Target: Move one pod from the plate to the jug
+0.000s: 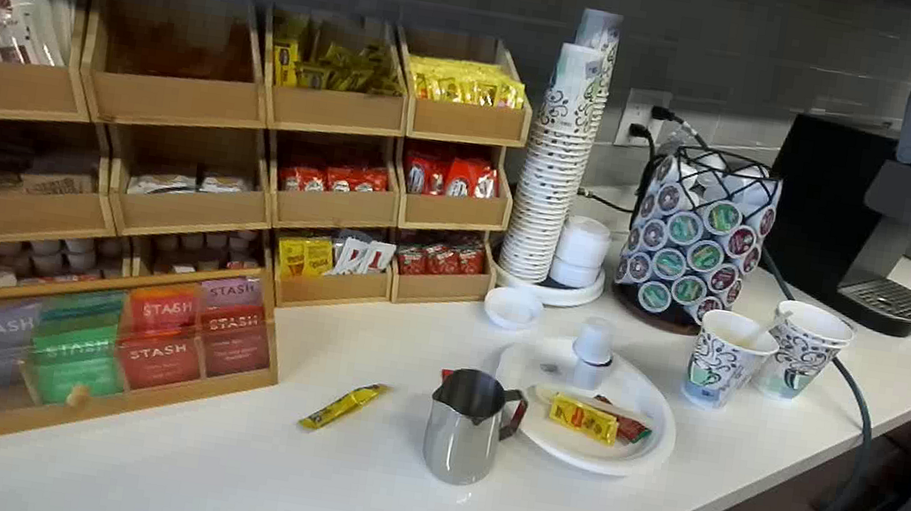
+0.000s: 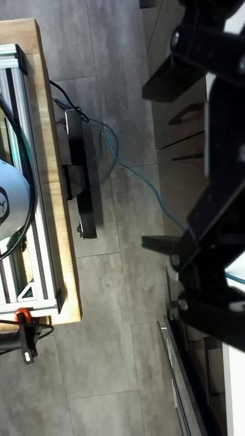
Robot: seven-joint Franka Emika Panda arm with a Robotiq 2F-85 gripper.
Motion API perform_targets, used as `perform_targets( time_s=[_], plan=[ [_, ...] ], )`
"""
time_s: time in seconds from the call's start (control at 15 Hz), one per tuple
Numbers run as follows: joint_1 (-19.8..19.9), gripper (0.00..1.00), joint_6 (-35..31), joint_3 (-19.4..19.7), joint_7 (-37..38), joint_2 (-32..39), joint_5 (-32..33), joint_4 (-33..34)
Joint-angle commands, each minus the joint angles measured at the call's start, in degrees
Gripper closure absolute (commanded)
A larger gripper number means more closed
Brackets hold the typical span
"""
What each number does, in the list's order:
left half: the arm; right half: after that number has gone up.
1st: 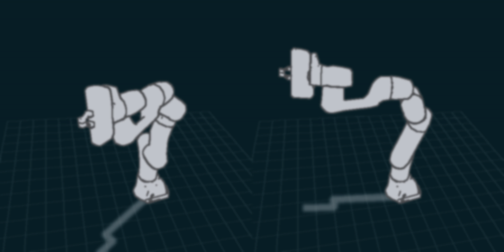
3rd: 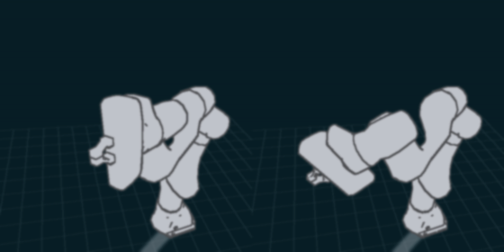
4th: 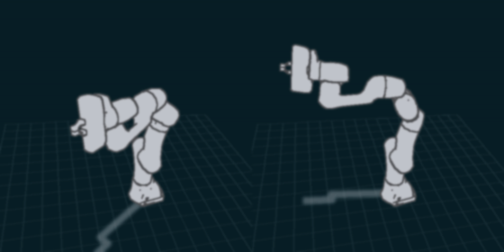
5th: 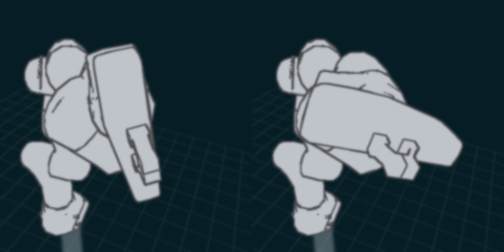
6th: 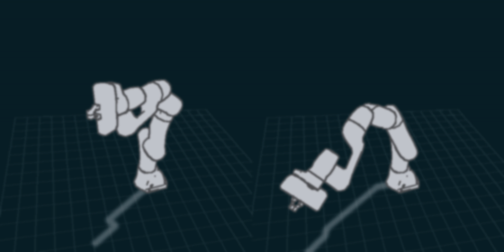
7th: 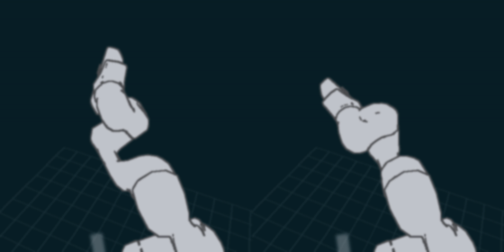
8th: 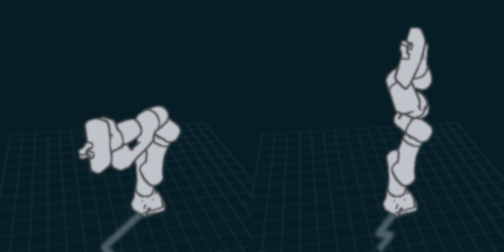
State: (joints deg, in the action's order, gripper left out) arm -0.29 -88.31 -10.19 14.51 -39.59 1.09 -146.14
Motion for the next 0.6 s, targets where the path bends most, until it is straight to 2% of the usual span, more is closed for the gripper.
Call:
perform_targets(
  time_s=[0.0,0.4,0.53],
  plan=[
    [-0.7,0.0,0.2,0.6,0.4,0.1,0.3,0.1],
    [-0.7,0.0,0.2,0.6,0.4,0.1,0.3,0.1],
    [-0.5,0.0,-2.1,-0.5,2.9,2.2,-0.3,2.5]
  ],
)
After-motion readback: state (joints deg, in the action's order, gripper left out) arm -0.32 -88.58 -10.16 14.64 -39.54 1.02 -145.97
